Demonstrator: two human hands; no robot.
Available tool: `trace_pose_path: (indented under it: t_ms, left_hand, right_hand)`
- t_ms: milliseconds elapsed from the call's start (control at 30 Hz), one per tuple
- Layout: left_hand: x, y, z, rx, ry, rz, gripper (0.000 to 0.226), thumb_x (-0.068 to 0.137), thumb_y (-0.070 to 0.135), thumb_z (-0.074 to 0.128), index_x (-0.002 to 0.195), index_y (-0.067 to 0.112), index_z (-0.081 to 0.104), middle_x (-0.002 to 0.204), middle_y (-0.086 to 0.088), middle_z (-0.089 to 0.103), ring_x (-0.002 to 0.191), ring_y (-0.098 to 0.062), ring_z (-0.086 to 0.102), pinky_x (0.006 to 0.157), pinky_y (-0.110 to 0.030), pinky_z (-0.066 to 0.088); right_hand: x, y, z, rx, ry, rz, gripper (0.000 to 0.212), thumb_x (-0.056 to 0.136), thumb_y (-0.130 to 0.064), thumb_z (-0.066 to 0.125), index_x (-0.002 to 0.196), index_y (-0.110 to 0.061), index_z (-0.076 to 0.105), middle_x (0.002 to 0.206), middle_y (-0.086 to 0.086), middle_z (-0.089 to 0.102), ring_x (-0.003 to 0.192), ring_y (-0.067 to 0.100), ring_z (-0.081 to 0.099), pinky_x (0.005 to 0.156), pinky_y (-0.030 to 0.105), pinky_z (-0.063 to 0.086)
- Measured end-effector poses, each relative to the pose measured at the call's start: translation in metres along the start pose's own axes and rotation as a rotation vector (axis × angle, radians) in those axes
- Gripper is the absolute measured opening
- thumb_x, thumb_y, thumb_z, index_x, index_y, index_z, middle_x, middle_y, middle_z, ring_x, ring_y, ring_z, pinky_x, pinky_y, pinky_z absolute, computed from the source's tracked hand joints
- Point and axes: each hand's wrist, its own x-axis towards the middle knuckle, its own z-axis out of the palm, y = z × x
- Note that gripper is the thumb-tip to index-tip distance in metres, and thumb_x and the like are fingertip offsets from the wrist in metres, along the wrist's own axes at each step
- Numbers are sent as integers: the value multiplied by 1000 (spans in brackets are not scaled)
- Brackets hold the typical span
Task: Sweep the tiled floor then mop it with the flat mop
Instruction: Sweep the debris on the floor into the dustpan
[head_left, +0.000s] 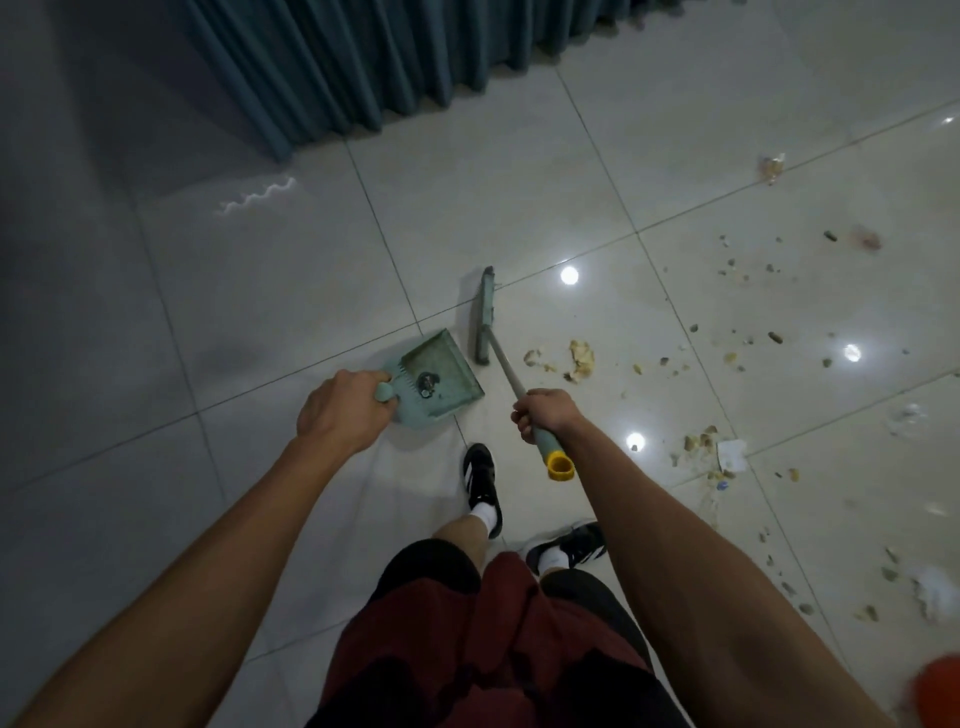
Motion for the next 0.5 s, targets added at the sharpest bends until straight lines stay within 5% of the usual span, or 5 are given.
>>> trace_pose_path:
  t_ms: [167, 400, 500]
  left_hand:
    - [23, -15, -12, -40, -14, 2, 14, 84, 40, 61, 92, 33, 69, 84, 0, 66, 72, -29, 62, 61, -29, 45]
    - [36, -3, -22, -7, -53, 14, 10, 84, 37, 61, 80, 28, 63, 78, 1, 63, 71, -29, 62, 64, -31, 52]
    - [34, 9, -23, 4, -53, 8, 13, 84, 36, 61, 74, 28, 59, 75, 3, 62, 69, -28, 62, 61, -28, 48]
  right_hand:
    - [10, -20, 9, 46, -18, 95, 6, 99, -2, 48, 100, 2, 52, 85, 24, 62, 43, 13, 45, 40, 22, 45]
    - [6, -20, -10, -654, 113, 101, 25, 95, -4, 53, 119, 5, 53, 94, 21, 62, 63, 27, 64, 51, 32, 56]
    - [3, -16, -19, -1018, 248, -36, 26, 95, -9, 46, 119, -3, 55, 98, 13, 61, 74, 27, 69, 61, 36, 60]
